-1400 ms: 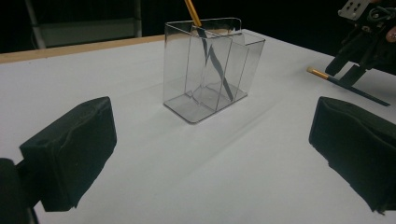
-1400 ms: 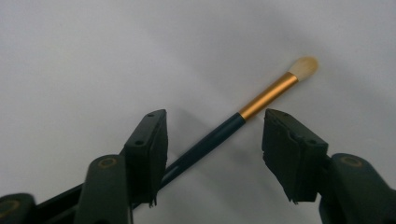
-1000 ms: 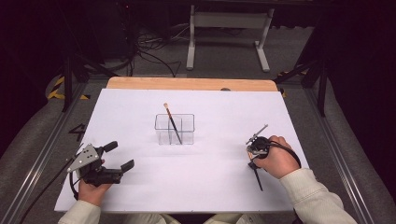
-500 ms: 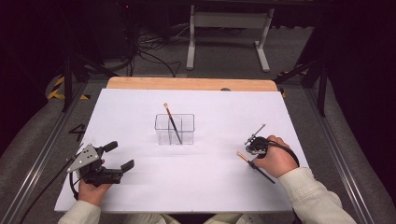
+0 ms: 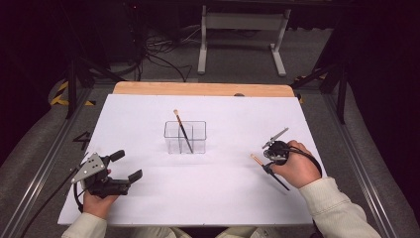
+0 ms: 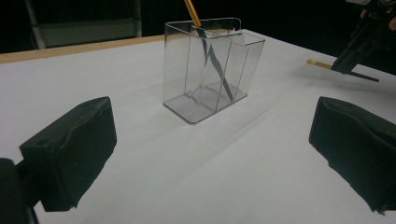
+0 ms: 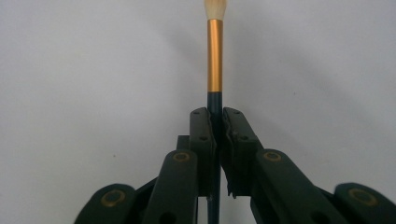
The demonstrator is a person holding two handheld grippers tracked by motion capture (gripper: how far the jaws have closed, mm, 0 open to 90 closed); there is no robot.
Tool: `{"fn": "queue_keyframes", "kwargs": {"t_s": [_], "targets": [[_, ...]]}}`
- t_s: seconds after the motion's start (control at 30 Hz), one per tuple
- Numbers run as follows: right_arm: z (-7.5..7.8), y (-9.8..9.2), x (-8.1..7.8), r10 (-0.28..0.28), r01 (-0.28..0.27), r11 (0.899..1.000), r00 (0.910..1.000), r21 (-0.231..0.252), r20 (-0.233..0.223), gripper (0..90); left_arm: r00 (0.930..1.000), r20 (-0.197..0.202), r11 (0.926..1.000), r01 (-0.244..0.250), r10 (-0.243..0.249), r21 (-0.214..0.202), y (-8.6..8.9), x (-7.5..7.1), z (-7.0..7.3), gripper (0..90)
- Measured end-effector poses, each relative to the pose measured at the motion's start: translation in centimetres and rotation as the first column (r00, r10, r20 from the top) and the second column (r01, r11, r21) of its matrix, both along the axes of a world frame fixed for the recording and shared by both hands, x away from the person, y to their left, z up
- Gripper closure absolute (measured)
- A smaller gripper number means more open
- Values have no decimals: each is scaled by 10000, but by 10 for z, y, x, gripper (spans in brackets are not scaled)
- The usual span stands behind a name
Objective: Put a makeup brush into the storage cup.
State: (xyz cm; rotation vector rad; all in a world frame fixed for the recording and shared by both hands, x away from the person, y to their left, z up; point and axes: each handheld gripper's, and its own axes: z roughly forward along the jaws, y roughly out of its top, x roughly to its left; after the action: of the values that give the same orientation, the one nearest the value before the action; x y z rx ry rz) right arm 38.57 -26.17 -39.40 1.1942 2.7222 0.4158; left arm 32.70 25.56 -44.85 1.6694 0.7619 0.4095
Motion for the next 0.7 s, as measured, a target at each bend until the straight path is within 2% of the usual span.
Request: {"fn": "queue_keyframes", "kwargs": {"t_s": [0.17,0.3,0.37,0.43,0.53,0.57,0.6,0.67,0.7], "targets": [[12,0,-3,62,-97,9982,9982,594,592,836,10000,-8,10000,0,0,-6,0,0,0,16],[17,0,-5,81,-154,9964,9961,828,875,836,10000,-7,10000,3,-3,-9,0,0,0,16],[21,-1,-6,114,-233,9937,9941,1095,1074,836,10000,-7,10000,3,-3,-8,0,0,0,16],[22,-1,-6,135,-267,9934,9931,1118,1166,836,10000,-7,10000,-2,2,-5,0,0,0,16],[25,0,-8,191,-390,9899,9894,1363,1439,836,10000,-18,10000,-12,12,-6,0,0,0,16],[27,0,-9,233,-504,9867,9848,1546,1722,836,10000,-3,10000,-10,10,2,0,0,0,16],[27,0,-9,233,-504,9867,9848,1546,1722,836,10000,-3,10000,-10,10,2,0,0,0,16],[30,1,-10,295,-719,9792,9756,1898,2177,836,10000,6,10000,-9,9,2,0,0,0,16],[30,1,-10,295,-719,9792,9756,1898,2177,836,10000,4,10000,-10,10,-2,0,0,0,16]]}}
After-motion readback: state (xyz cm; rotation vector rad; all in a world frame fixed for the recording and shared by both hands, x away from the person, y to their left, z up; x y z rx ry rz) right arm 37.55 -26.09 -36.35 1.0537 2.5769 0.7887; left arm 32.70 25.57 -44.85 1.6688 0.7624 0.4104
